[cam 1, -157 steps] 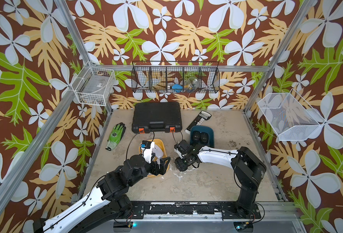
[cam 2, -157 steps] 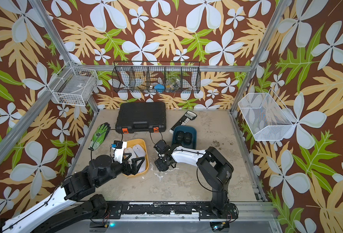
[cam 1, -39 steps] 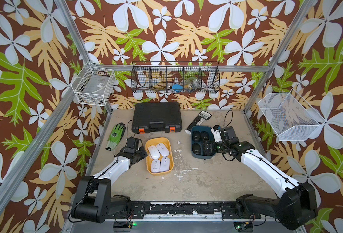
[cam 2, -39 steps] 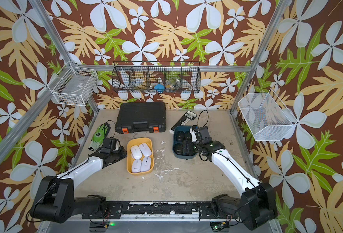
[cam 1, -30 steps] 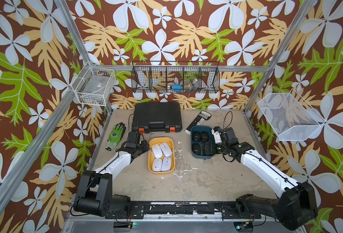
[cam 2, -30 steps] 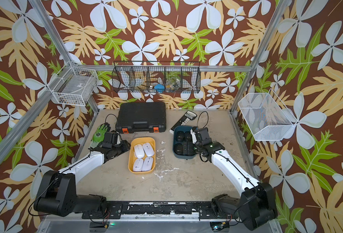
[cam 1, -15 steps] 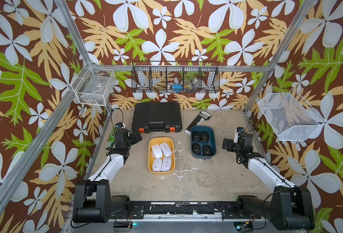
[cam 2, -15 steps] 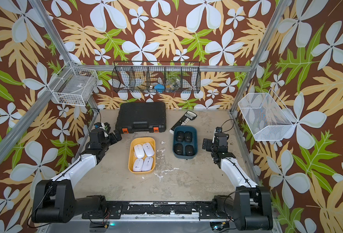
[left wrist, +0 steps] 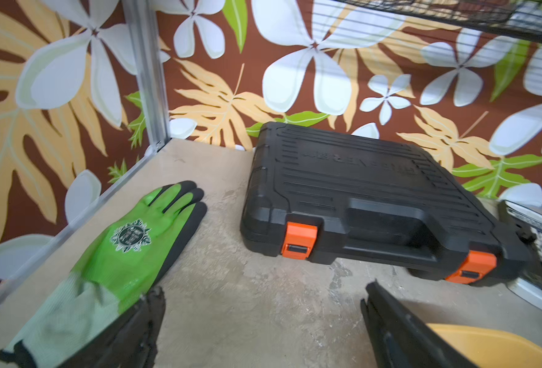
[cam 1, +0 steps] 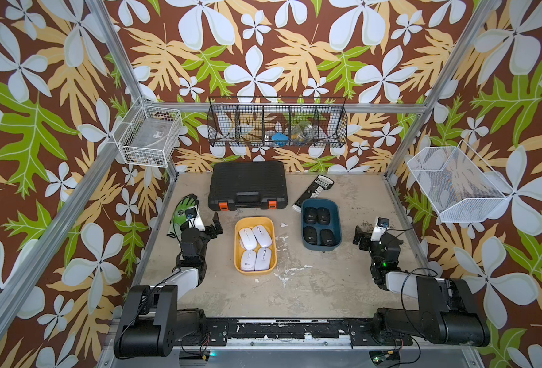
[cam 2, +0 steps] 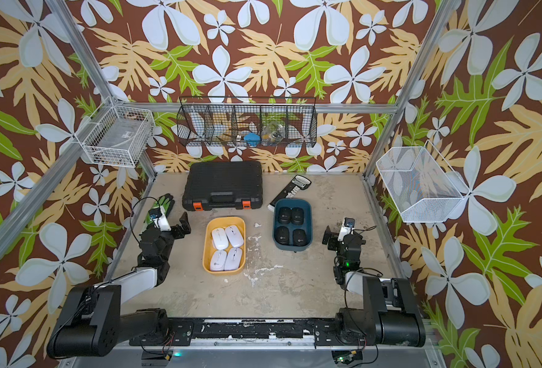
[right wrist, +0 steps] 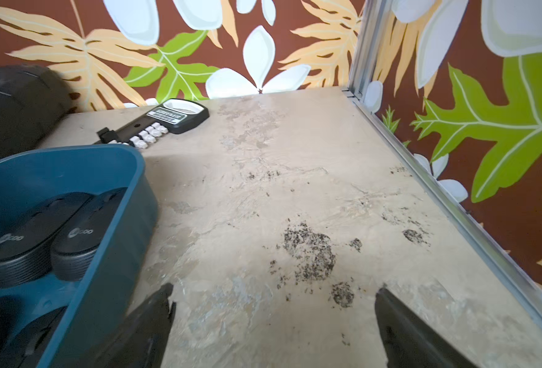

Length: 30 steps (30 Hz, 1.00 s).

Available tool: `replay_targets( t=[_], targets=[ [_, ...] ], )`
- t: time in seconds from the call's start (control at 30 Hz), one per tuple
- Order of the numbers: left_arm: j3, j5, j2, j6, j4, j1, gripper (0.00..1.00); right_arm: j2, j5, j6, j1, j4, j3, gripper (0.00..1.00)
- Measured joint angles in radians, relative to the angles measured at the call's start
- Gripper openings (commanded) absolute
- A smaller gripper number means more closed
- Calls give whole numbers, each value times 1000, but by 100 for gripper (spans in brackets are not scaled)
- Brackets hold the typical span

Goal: Place the mice by color into the storage box
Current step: Reset both arms

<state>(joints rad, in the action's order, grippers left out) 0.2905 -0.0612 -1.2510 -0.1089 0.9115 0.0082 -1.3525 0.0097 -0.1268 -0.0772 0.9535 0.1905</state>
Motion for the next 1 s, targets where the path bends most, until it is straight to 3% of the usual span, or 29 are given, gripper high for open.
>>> replay_targets(
  t=[0.13, 0.27, 0.5, 1.0],
  targets=[
    [-78, 35, 6, 35, 83, -26, 100, -40, -16, 9, 20, 149, -34, 100],
    [-141, 52, -98, 97, 181, -95, 100, -124, -10, 46, 74, 269, -38, 100],
    [-153, 9, -195, 111, 337, -92, 100, -123, 32, 60, 84, 282, -18, 100],
    [-134, -28, -196, 87, 341, -76, 100, -123, 69, 75, 96, 280, -10, 100]
  ],
)
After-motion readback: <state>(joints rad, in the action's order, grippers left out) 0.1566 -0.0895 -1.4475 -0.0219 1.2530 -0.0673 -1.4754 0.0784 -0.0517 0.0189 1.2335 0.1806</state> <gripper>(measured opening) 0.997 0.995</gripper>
